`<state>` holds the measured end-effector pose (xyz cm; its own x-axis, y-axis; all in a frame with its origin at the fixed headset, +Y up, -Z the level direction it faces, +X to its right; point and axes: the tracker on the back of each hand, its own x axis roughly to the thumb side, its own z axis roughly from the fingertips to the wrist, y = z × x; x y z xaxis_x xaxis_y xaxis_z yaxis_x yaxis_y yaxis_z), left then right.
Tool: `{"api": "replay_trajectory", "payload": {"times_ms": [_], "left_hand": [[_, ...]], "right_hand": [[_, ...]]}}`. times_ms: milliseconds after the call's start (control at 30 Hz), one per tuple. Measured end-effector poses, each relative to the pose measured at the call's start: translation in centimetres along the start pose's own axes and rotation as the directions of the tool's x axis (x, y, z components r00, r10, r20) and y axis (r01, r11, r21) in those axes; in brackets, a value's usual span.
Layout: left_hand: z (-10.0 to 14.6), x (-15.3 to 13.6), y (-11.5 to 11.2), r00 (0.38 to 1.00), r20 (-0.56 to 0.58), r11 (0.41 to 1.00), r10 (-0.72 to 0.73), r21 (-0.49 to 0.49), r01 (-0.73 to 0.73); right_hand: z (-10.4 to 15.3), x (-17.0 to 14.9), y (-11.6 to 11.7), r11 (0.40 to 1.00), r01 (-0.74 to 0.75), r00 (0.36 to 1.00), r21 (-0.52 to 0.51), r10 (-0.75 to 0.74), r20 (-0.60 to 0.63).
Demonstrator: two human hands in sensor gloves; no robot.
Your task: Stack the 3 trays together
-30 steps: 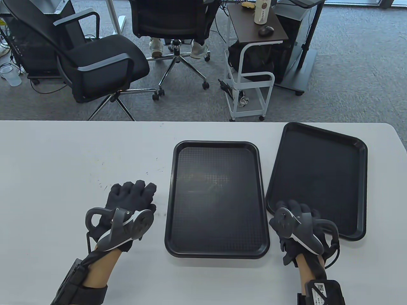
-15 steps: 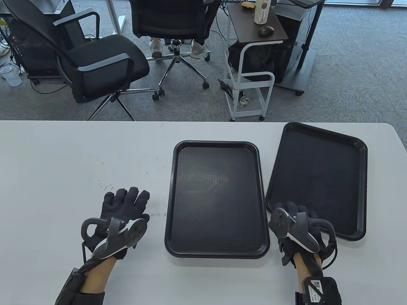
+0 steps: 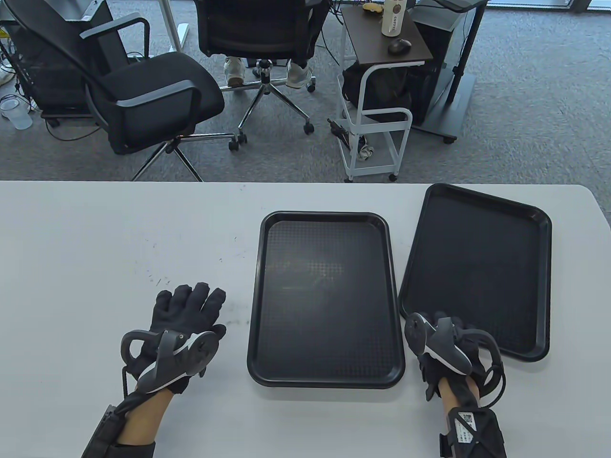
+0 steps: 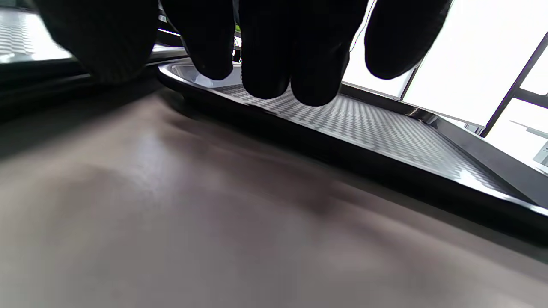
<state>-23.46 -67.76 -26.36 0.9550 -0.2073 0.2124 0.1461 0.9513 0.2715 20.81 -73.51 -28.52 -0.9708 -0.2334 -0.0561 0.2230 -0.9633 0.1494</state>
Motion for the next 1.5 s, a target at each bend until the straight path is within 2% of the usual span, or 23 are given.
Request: {"api": "replay_trajectory", "payload": {"times_ms": [400, 533, 767, 967, 1067, 1267, 1433, 1500], "left_hand": [[-0.1, 0.4, -0.3, 1.000, 0.014, 0.999, 0.013, -0.034, -0.013], [-0.1, 0.5, -0.3, 0.999, 0.017, 0.999, 0.028, -0.047, -0.027], [0.0, 0.6, -0.3, 0.999, 0.032, 0.997, 0.043, -0.072, -0.040], [0.0, 0.6, -0.4, 0.998, 0.040, 0.993, 0.055, -0.103, -0.050], [-0.1, 0.7, -0.5, 0.996, 0.047, 0.989, 0.077, -0.133, -0.070], [-0.3, 1.1, -1.6, 0.987, 0.078, 0.949, 0.140, -0.295, -0.112], [-0.5, 1.8, -2.7, 0.982, 0.099, 0.900, 0.159, -0.423, -0.103], [-0.5, 2.2, -3.3, 0.979, 0.104, 0.859, 0.177, -0.502, -0.102]], "right_hand": [[-1.2, 0.3, 1.3, 0.997, -0.067, 0.997, 0.032, 0.069, -0.041], [-1.4, 0.4, 1.7, 0.984, -0.178, 0.983, 0.028, 0.178, -0.037], [-0.8, 0.5, 1.2, 0.973, -0.203, 0.979, -0.110, 0.205, 0.003], [0.1, 1.1, -1.6, 0.901, -0.220, 0.975, -0.375, 0.203, -0.085], [0.5, 1.2, -2.5, 0.868, -0.212, 0.977, -0.449, 0.187, -0.100], [1.7, 1.9, -4.1, 0.775, -0.251, 0.965, -0.580, 0.246, -0.089], [3.2, 2.0, -6.1, 0.701, -0.181, 0.981, -0.689, 0.177, -0.077], [3.8, 1.9, -6.9, 0.679, -0.129, 0.990, -0.723, 0.132, -0.053]]}}
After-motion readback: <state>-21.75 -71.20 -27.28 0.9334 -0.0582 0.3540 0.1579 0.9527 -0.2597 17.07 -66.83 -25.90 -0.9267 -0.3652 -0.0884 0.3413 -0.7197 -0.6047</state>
